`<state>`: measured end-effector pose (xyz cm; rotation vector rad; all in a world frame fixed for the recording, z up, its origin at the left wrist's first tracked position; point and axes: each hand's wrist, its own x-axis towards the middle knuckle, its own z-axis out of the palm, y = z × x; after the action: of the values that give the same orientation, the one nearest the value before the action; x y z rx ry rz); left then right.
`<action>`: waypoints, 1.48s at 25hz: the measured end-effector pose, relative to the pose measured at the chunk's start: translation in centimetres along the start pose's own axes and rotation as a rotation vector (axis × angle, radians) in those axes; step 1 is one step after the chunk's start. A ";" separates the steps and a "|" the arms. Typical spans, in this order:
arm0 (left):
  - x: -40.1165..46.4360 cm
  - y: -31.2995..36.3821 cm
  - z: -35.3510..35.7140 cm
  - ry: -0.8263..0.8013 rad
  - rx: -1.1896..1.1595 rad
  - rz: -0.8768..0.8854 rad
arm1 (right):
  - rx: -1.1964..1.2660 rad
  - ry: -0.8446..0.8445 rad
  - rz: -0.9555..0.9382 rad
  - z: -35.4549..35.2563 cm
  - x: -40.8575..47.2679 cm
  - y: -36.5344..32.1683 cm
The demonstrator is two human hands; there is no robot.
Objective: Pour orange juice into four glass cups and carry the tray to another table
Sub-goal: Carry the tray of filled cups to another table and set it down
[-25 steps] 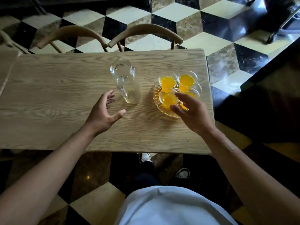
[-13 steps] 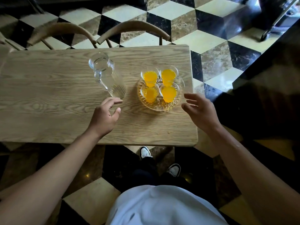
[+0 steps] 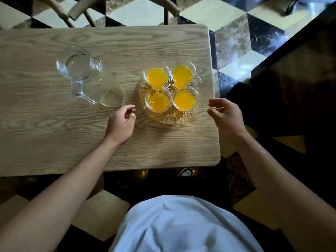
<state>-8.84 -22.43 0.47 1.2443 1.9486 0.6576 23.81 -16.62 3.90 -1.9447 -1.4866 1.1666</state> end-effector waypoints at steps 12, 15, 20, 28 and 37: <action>7.6 0.2 2.5 0.031 -0.014 -0.200 | -0.170 0.115 0.156 3.1 8.6 1.4; 8.8 1.0 3.2 0.070 0.012 -0.251 | -0.148 0.057 0.178 3.5 10.1 1.4; 10.2 1.1 3.8 0.094 0.032 -0.269 | -0.140 0.019 0.203 4.2 11.3 1.6; 11.3 2.4 4.4 0.081 0.061 -0.326 | -0.121 -0.002 0.225 4.5 11.8 1.0; 12.2 2.7 4.4 0.049 0.191 -0.334 | -0.080 0.005 0.209 4.3 11.6 0.2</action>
<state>-7.27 -10.07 -3.87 0.9833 2.2343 0.3412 21.29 -6.53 -2.79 -2.1988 -1.3729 1.2034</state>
